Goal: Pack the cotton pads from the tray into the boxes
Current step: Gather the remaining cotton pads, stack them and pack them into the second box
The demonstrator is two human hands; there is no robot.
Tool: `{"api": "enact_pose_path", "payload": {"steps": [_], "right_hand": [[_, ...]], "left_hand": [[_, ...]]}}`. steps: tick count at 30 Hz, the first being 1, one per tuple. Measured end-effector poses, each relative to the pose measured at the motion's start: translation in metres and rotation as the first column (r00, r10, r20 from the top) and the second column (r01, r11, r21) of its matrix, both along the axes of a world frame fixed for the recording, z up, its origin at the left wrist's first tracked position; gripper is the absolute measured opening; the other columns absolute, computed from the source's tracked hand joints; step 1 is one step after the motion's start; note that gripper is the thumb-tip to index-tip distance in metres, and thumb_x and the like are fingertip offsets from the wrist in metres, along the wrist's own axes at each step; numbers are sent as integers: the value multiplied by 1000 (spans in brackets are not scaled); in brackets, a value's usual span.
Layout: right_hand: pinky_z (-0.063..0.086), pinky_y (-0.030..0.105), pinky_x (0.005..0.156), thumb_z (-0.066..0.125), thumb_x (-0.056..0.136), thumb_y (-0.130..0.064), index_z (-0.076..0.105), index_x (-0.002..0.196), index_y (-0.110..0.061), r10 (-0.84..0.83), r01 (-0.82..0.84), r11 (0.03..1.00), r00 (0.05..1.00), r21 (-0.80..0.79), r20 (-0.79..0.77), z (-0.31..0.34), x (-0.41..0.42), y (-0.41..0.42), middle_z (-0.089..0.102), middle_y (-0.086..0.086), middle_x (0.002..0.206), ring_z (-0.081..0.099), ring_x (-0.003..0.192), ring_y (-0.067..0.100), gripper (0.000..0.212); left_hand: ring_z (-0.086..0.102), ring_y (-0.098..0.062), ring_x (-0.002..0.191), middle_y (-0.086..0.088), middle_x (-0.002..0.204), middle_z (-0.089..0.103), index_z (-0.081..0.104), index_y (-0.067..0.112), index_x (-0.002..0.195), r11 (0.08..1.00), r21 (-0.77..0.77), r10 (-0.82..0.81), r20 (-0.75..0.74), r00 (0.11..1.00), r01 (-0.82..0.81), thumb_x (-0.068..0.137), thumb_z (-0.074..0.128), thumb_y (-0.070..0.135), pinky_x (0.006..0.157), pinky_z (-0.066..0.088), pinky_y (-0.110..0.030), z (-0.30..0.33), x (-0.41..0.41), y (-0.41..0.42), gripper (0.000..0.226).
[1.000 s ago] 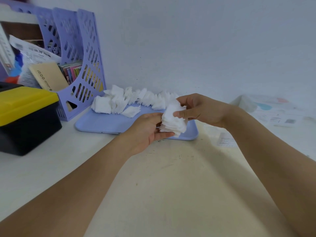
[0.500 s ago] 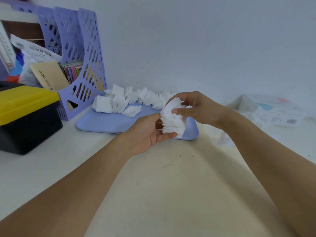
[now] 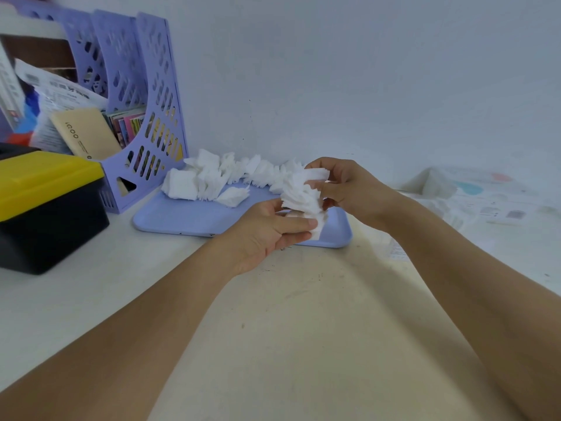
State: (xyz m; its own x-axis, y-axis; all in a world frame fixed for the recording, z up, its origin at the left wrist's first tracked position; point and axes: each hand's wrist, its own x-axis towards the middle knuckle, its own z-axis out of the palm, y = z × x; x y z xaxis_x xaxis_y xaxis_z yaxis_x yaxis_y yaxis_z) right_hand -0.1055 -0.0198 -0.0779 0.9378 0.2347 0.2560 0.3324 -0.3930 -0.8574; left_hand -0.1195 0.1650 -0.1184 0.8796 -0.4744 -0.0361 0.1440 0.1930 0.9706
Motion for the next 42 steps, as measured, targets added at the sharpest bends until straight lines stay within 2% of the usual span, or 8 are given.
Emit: {"api": "enact_pose_path", "payload": {"steps": [8, 13, 17, 22, 28, 32, 39, 42], "right_hand": [[54, 36, 82, 57, 101, -7, 59, 117, 0, 38, -35, 999, 996, 36, -79, 3, -3, -3, 66, 11, 104, 64, 93, 21, 18], [55, 25, 71, 56, 102, -8, 62, 107, -14, 46, -29, 988, 992, 150, -116, 6, -1, -9, 70, -3, 88, 68, 82, 12, 11], [55, 27, 74, 57, 101, -7, 62, 109, -13, 54, -37, 989, 992, 145, -116, 7, -1, -11, 70, 1, 93, 68, 87, 15, 11], [56, 28, 78, 56, 101, -6, 60, 113, -8, 80, -71, 987, 995, 141, -61, 20, -4, -17, 65, 6, 96, 65, 89, 16, 12], [59, 34, 82, 58, 101, -5, 59, 116, 1, 91, -91, 996, 996, -1, -20, 21, -8, -10, 65, 5, 98, 66, 89, 14, 17], [54, 30, 75, 59, 100, -3, 62, 109, -5, 107, -111, 989, 993, -101, -42, 13, -6, -6, 64, 5, 94, 61, 84, 14, 10], [59, 41, 87, 59, 98, 0, 64, 122, -2, 143, -147, 984, 989, -96, -43, 9, -6, -12, 69, 19, 113, 69, 101, 28, 24], [59, 33, 81, 58, 98, 2, 65, 119, -1, 182, -187, 979, 981, -85, -61, 9, -6, -14, 71, 13, 107, 70, 97, 20, 22]], "left_hand": [[70, -16, 108, -5, 121, 73, 67, 16, 119, 996, 87, -3, 84, 996, -4, 85, 74, -3, 90, 58, -25, -3, -1, 1, 40], [71, -17, 105, -8, 123, 72, 67, 11, 120, 998, 63, 0, 33, 999, -2, 85, 74, 1, 86, 59, -24, -1, -1, 0, 37], [71, -21, 102, -14, 126, 69, 67, 4, 123, 999, 52, 8, -17, 1000, -7, 92, 64, -1, 88, 60, -29, 1, 1, 0, 32], [69, -22, 92, -16, 121, 67, 71, 0, 116, 997, 63, 40, -75, 996, -35, 96, 58, 3, 75, 62, -28, 5, 0, 0, 25], [71, -16, 101, -9, 124, 71, 69, 6, 122, 992, 128, -14, 38, 999, 9, 98, 60, 6, 84, 60, -29, -1, 3, 1, 26], [71, -16, 106, -5, 119, 74, 66, 8, 121, 992, 118, -48, 74, 996, 39, 91, 67, 0, 92, 58, -30, 0, 1, 2, 31], [71, -11, 103, -2, 117, 74, 66, 9, 120, 988, 135, -86, 72, 994, 76, 87, 72, 0, 82, 57, -21, 1, -2, 3, 35], [71, -16, 103, -7, 120, 73, 67, 6, 119, 985, 129, -117, 40, 992, 111, 90, 65, -4, 81, 58, -25, 2, 0, 6, 31]]}}
